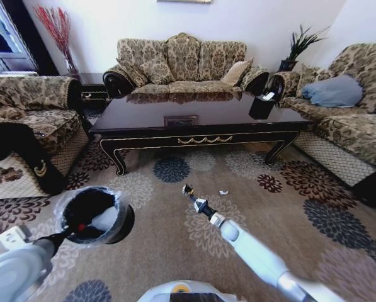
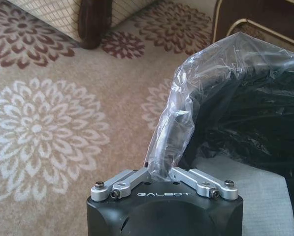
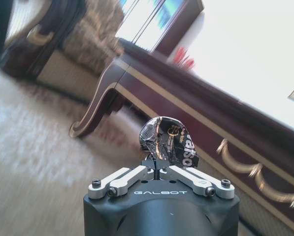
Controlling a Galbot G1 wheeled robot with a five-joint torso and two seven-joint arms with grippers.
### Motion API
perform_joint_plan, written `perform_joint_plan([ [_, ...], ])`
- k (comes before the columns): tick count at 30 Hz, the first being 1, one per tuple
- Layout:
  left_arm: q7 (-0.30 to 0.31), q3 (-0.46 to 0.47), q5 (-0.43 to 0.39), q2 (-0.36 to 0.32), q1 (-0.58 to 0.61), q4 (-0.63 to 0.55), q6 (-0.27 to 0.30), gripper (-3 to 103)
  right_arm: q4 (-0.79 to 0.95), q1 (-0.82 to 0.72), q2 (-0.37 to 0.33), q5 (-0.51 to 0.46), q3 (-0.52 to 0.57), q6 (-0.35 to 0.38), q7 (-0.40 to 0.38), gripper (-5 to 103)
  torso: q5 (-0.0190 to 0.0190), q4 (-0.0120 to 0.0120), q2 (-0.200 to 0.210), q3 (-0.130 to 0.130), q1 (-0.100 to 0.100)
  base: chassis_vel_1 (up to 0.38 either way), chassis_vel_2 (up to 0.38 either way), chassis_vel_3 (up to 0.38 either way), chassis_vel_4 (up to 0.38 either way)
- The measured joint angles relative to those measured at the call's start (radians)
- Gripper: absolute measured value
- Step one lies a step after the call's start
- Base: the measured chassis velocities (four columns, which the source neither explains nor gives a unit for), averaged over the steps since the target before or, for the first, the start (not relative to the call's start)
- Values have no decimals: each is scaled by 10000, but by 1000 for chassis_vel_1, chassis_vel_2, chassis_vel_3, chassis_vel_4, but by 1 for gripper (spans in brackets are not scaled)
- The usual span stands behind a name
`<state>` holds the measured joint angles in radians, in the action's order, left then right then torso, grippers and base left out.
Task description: Move to the front of the table and pick up the trash from the floor, then place it into the trash bin.
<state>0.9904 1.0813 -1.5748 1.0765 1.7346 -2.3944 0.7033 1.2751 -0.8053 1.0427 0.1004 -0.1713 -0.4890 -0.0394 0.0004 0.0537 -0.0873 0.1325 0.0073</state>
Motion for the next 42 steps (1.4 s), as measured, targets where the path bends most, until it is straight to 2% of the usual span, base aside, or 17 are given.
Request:
perform_joint_plan([
  [4, -32, -211, -26, -65, -15, -5, -16, 0, 1051, 262, -273, -720, -80, 129, 97, 1, -2, -3, 0, 0, 0, 0, 0, 0, 0],
  [8, -53, -501, -236, -228, -262, 30, -43, 0, 2207, 593, -433, -1751, -345, 141, 558, 1, -3, -1, 0, 0, 0, 0, 0, 0, 0],
  [9, -53, -501, -236, -228, -262, 30, -43, 0, 2207, 593, -433, -1751, -345, 141, 558, 1, -3, -1, 0, 0, 0, 0, 0, 0, 0],
  [13, -238, -776, -367, -537, -627, 252, -52, 0, 3450, 1093, -610, -2698, -1086, 104, 1078, 1, -5, 0, 1, 1, 0, 0, 0, 0, 0],
  [19, -238, -790, -503, -795, -808, 520, -52, 0, 3809, 1977, -614, -3071, -2241, -51, 1166, 1, -5, 1, 1, 1, 0, 0, 0, 0, 0],
  [21, -140, -753, -664, -979, -999, 778, -45, 0, 3727, 2542, -425, -3216, -2931, -261, 1279, 1, -6, -6, 1, 1, 0, 0, 0, 0, 0],
  [22, -101, -789, -733, -1072, -1159, 944, -37, 0, 3620, 2799, -296, -3281, -3264, -379, 1342, 1, -6, -2, 0, 0, 0, 0, 0, 0, 0],
  [25, -68, -885, -778, -1157, -1360, 1146, -30, 0, 3435, 3115, -72, -3343, -3688, -521, 1417, 1, -7, -1, 0, 1, 1, 0, 0, 0, 0],
  [28, 48, -1481, -855, -1407, -2079, 1772, -2, 0, 2951, 3680, 438, -3423, -4389, -860, 1742, 1, -9, 0, 1, 1, 1, 0, 0, 0, 0],
  [30, 62, -1594, -871, -1446, -2212, 1881, -1, 0, 2885, 3748, 504, -3433, -4466, -902, 1789, 1, -9, 0, 0, 1, 0, 0, 0, 0, 0],
  [36, 122, -2684, -891, -1649, -3497, 3027, 4, 0, 2142, 4407, 1348, -3526, -5157, -1218, 1917, 1, -8, -2, 1, 2, 1, 0, 0, 0, 0],
  [42, 57, -3420, -802, -1626, -4429, 3628, -4, 0, 1456, 4710, 2010, -3488, -5551, -1455, 1936, 1, -5, 1, 1, 2, 1, 0, 0, 0, 0],
])
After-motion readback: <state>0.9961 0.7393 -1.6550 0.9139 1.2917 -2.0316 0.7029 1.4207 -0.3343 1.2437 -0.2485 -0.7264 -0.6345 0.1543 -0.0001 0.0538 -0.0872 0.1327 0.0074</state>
